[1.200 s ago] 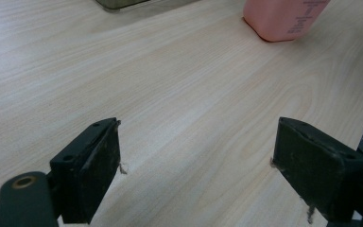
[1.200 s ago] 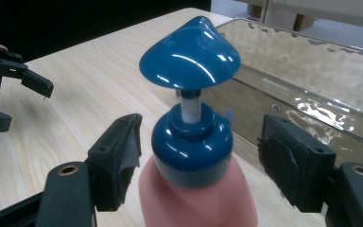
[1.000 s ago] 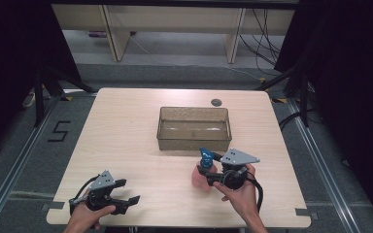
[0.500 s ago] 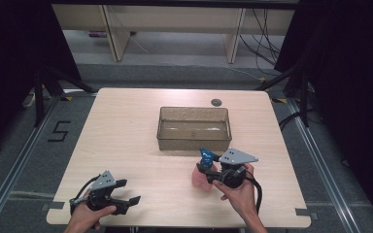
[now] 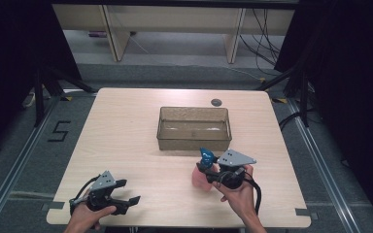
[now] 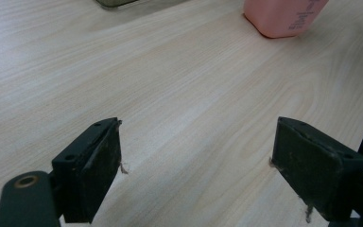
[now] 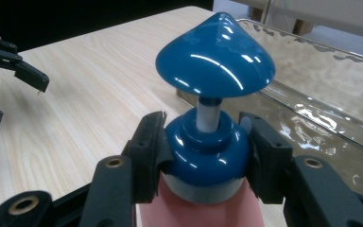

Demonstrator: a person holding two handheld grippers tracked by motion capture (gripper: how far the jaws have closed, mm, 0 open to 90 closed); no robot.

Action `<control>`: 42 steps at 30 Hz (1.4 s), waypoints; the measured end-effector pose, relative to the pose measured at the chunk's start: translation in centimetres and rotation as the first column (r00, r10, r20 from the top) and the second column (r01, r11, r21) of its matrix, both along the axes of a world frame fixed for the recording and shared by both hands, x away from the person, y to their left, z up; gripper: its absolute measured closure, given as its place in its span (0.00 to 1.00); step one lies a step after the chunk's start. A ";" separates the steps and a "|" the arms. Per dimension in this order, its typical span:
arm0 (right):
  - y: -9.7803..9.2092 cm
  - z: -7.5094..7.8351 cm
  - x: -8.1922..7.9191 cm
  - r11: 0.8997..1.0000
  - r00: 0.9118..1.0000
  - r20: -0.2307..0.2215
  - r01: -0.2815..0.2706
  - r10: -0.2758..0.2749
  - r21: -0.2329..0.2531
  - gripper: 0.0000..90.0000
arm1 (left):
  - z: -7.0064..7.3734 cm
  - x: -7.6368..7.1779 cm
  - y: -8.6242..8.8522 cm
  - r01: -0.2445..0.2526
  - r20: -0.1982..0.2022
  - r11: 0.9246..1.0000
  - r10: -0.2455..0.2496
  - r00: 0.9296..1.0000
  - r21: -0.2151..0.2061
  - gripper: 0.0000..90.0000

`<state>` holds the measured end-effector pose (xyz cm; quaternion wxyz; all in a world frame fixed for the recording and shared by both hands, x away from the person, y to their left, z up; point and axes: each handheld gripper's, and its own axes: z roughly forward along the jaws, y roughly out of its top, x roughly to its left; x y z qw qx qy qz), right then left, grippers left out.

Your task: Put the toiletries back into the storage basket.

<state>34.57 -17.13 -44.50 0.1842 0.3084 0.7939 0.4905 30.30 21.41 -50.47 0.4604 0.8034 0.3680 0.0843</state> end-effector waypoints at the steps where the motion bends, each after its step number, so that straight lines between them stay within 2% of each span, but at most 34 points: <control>1: 0.1 0.0 0.0 1.000 1.000 0.000 0.002 -0.002 -0.002 0.59 | -0.1 0.0 -0.1 -0.008 0.005 1.000 0.008 1.000 -0.006 0.18; 3: 0.0 0.1 0.0 1.000 1.000 0.016 0.007 -0.007 -0.021 0.59 | -0.1 0.0 0.0 -0.010 0.007 1.000 0.010 1.000 -0.004 0.18; 5: 0.2 0.2 -0.2 1.000 1.000 -0.010 0.016 -0.016 -0.008 0.59 | 0.0 -0.1 0.1 -0.015 0.007 1.000 0.015 1.000 0.000 0.18; 7: 0.2 0.3 -0.1 1.000 1.000 0.012 0.007 -0.007 -0.018 0.59 | 0.1 -0.1 0.1 -0.012 0.011 1.000 0.013 1.000 -0.005 0.18; 9: 0.3 0.6 -0.1 1.000 1.000 0.009 -0.001 0.001 -0.009 0.59 | 0.0 -0.1 0.1 -0.005 0.007 1.000 0.005 1.000 -0.010 0.18; 11: 0.3 1.0 -0.1 1.000 1.000 0.025 -0.002 0.002 0.014 0.59 | 0.0 0.0 0.3 0.009 0.007 1.000 -0.010 1.000 0.030 0.18; 12: 0.1 1.3 -0.2 1.000 1.000 0.017 0.005 -0.005 0.001 0.59 | 0.0 -0.1 0.2 0.001 0.005 1.000 -0.001 1.000 0.002 0.18; 13: 0.1 1.4 -0.2 1.000 1.000 0.024 0.013 -0.013 0.012 0.59 | -0.1 -0.1 0.2 -0.005 0.016 1.000 0.005 1.000 0.014 0.18; 14: 0.0 1.6 -0.2 1.000 0.999 0.031 0.013 -0.013 0.006 0.59 | -0.1 -0.2 0.2 -0.007 0.008 1.000 0.007 1.000 -0.004 0.18; 16: -0.2 1.8 -0.2 1.000 1.000 0.020 0.022 -0.022 0.001 0.59 | 0.0 -0.2 0.3 -0.001 0.001 1.000 0.001 1.000 0.003 0.18; 18: -0.4 1.9 0.0 1.000 0.999 0.031 0.028 -0.028 -0.009 0.59 | 0.1 -0.2 0.3 -0.006 0.002 1.000 0.006 1.000 0.004 0.18; 19: -0.5 2.0 0.0 1.000 0.999 0.018 0.027 -0.027 -0.008 0.59 | 0.0 -0.1 0.3 -0.010 0.006 1.000 0.010 1.000 -0.009 0.18; 21: -0.6 2.1 0.0 0.999 0.999 0.013 0.041 -0.041 -0.011 0.59 | 0.0 -0.2 0.3 -0.010 -0.002 1.000 0.010 1.000 -0.005 0.18; 22: -0.7 2.1 0.1 0.999 0.998 0.036 0.045 -0.045 -0.009 0.59 | 0.0 -0.2 0.3 -0.011 0.001 1.000 0.011 1.000 0.000 0.18; 26: -1.0 2.3 0.4 0.999 0.998 0.054 0.043 -0.043 -0.005 0.59 | 0.0 -0.1 0.3 -0.003 -0.002 1.000 0.003 1.000 0.004 0.18; 27: -1.0 2.6 0.5 0.999 0.998 0.037 0.041 -0.042 0.013 0.59 | 0.0 -0.2 0.3 -0.004 0.001 1.000 0.004 1.000 0.003 0.18; 28: -1.1 2.7 0.6 0.999 0.997 0.053 0.047 -0.047 0.008 0.59 | -0.1 -0.2 0.3 -0.008 0.010 1.000 0.008 1.000 -0.009 0.18; 29: -1.1 2.9 0.5 0.999 0.999 0.026 0.041 -0.041 0.010 0.59 | -0.1 -0.2 0.3 -0.010 0.008 1.000 0.010 1.000 -0.009 0.18; 30: -1.0 3.0 0.6 0.998 0.997 0.046 0.055 -0.056 0.017 0.59 | 0.1 -0.2 0.4 -0.015 0.005 1.000 0.014 1.000 0.005 0.18; 31: -1.1 3.3 0.6 0.999 0.998 0.041 0.038 -0.039 0.003 0.59 | 0.0 -0.2 0.3 -0.018 0.008 1.000 0.018 1.000 -0.007 0.18; 33: -1.1 3.7 0.7 0.999 0.999 0.017 0.039 -0.039 0.017 0.59 | 0.1 -0.2 0.3 -0.005 0.003 1.000 0.005 1.000 0.004 0.18; 36: -1.2 4.3 1.0 0.999 0.999 0.038 0.035 -0.036 0.011 0.59 | 0.1 -0.1 0.3 -0.008 0.001 1.000 0.008 1.000 0.002 0.19; 40: -1.3 5.2 1.3 0.999 0.998 0.045 0.038 -0.039 0.019 0.59 | -0.1 -0.2 0.3 -0.008 0.009 1.000 0.008 1.000 -0.008 0.19; 41: -1.4 5.5 1.4 0.999 0.998 0.050 0.036 -0.036 0.006 0.59 | 0.0 -0.1 0.3 -0.012 0.002 1.000 0.012 1.000 -0.003 0.19; 42: -1.4 5.7 1.5 0.999 0.998 0.048 0.040 -0.040 0.017 0.59 | 0.0 -0.1 0.4 -0.011 0.003 1.000 0.011 1.000 0.002 0.19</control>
